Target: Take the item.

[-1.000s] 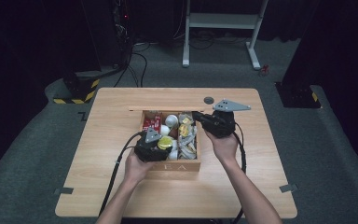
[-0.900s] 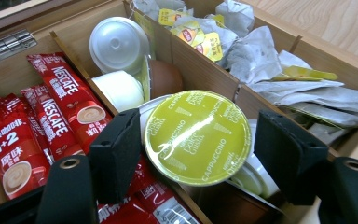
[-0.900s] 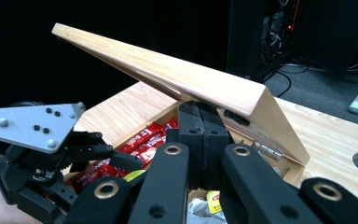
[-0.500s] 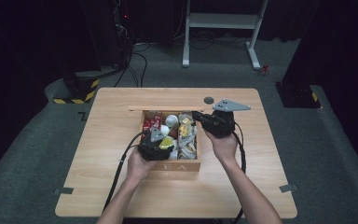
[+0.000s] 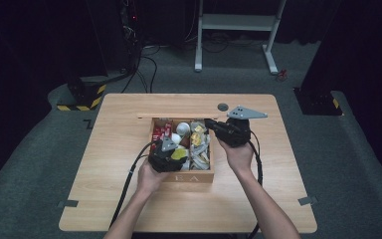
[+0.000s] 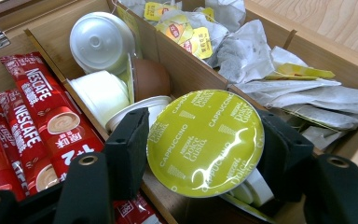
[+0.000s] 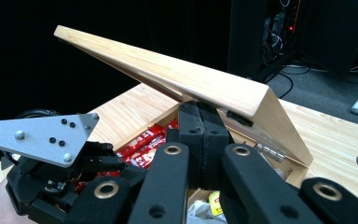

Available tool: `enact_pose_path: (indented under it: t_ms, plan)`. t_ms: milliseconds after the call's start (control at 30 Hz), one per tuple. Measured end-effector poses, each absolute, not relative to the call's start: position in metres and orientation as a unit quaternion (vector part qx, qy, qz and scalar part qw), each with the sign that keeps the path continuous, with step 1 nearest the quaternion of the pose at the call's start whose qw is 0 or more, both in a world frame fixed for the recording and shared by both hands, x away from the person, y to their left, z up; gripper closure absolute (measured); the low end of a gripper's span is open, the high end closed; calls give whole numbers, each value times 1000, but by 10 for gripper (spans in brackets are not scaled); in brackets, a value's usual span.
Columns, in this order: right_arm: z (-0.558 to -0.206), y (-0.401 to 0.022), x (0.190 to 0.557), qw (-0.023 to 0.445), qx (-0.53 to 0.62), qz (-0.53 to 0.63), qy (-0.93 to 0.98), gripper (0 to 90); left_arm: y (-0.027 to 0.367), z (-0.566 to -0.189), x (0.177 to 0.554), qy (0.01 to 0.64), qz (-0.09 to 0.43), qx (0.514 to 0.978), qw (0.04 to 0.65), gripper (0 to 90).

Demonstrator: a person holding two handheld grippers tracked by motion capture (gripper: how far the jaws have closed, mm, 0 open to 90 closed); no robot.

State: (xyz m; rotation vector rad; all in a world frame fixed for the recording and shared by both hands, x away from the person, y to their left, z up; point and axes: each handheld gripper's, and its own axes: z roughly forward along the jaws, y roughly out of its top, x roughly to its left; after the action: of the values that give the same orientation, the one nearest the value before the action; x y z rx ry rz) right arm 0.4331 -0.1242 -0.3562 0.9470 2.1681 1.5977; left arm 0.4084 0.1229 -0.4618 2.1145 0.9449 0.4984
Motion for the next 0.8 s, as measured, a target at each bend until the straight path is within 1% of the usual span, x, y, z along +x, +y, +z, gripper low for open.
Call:
enact_pose_path:
  t_ms: [267, 800]
  plan:
    - [-356, -124, 433, 144, 327, 553, 752, 900, 127, -456, 405, 367, 201, 819, 393, 401]
    - [-356, -123, 433, 142, 328, 555, 751, 900, 144, -443, 396, 371, 191, 804, 425, 402]
